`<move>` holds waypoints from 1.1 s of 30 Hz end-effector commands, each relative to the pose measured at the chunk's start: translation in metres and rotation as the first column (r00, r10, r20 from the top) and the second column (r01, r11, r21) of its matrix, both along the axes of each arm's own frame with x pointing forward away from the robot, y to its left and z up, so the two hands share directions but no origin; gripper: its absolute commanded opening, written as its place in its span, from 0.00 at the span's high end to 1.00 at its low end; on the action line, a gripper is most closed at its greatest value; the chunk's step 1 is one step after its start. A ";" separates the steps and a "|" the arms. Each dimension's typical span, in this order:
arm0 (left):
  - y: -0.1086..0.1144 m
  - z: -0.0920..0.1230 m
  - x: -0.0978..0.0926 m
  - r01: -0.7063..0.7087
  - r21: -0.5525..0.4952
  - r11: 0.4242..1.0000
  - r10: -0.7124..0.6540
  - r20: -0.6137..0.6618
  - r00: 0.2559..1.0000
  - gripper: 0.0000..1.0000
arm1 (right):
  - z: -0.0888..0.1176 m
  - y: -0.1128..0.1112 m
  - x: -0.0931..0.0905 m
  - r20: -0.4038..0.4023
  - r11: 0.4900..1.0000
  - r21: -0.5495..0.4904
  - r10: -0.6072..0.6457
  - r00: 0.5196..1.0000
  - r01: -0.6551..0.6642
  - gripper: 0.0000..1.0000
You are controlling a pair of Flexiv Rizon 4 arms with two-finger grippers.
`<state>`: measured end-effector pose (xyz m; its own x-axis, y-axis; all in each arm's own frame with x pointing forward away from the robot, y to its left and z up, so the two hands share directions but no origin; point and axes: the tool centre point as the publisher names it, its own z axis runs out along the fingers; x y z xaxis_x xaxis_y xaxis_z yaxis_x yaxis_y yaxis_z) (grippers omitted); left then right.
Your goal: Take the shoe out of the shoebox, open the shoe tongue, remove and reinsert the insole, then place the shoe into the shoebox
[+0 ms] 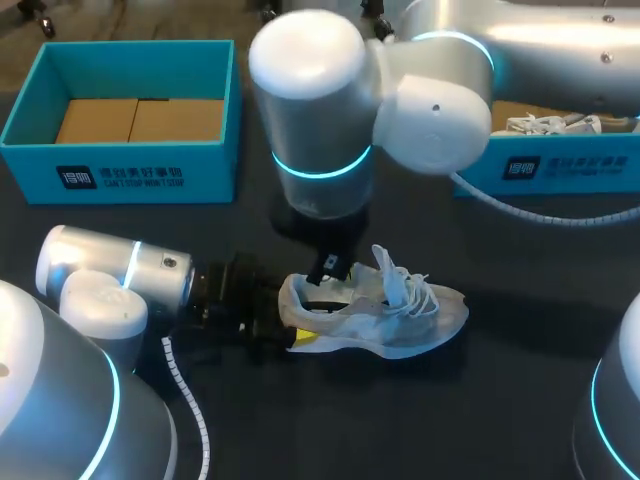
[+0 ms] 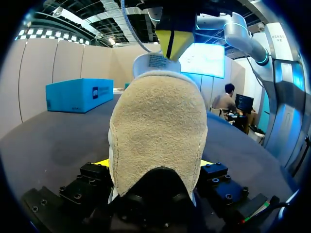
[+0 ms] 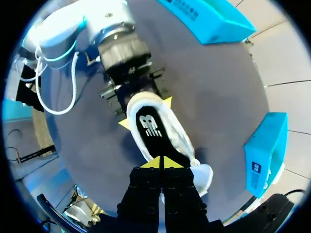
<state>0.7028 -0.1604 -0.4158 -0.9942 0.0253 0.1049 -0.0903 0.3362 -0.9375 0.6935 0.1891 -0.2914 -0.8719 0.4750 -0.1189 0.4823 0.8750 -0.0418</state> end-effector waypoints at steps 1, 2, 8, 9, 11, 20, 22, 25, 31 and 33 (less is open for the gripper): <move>0.000 0.000 0.001 0.001 0.003 1.000 -0.001 0.000 1.000 1.00 | -0.006 -0.001 0.002 -0.023 1.000 0.016 0.000 1.000 0.000 1.00; 0.000 0.000 0.001 0.001 0.003 1.000 -0.001 0.000 1.000 1.00 | -0.006 -0.001 0.002 -0.023 1.000 0.016 0.000 1.000 0.000 1.00; 0.000 0.000 0.001 0.001 0.003 1.000 -0.001 0.000 1.000 1.00 | -0.006 -0.001 0.002 -0.023 1.000 0.016 0.000 1.000 0.000 1.00; 0.000 0.000 0.001 0.001 0.003 1.000 -0.001 0.000 1.000 1.00 | -0.006 -0.001 0.002 -0.023 1.000 0.016 0.000 1.000 0.000 1.00; 0.000 0.000 0.001 0.001 0.003 1.000 -0.001 0.000 1.000 1.00 | -0.006 -0.001 0.002 -0.023 1.000 0.016 0.000 1.000 0.000 1.00; 0.000 0.000 0.001 0.001 0.003 1.000 -0.001 0.000 1.000 1.00 | -0.013 -0.002 0.002 -0.005 0.998 0.064 0.004 1.000 -0.003 1.00; 0.000 0.000 0.001 0.001 0.003 1.000 -0.001 0.000 1.000 1.00 | -0.019 -0.004 0.002 -0.006 0.999 0.052 0.009 1.000 -0.009 1.00; 0.000 0.000 0.001 0.001 0.003 1.000 -0.001 0.000 1.000 1.00 | -0.027 -0.008 0.006 0.003 0.999 0.037 0.039 0.999 -0.039 1.00; 0.000 0.000 0.001 0.001 0.003 1.000 -0.001 0.000 1.000 1.00 | -0.041 -0.014 0.017 -0.024 0.994 0.028 0.108 0.994 -0.107 1.00; 0.000 0.000 0.001 0.001 0.003 1.000 -0.001 0.000 1.000 1.00 | -0.048 -0.016 0.020 -0.039 0.990 0.036 0.136 0.990 -0.135 1.00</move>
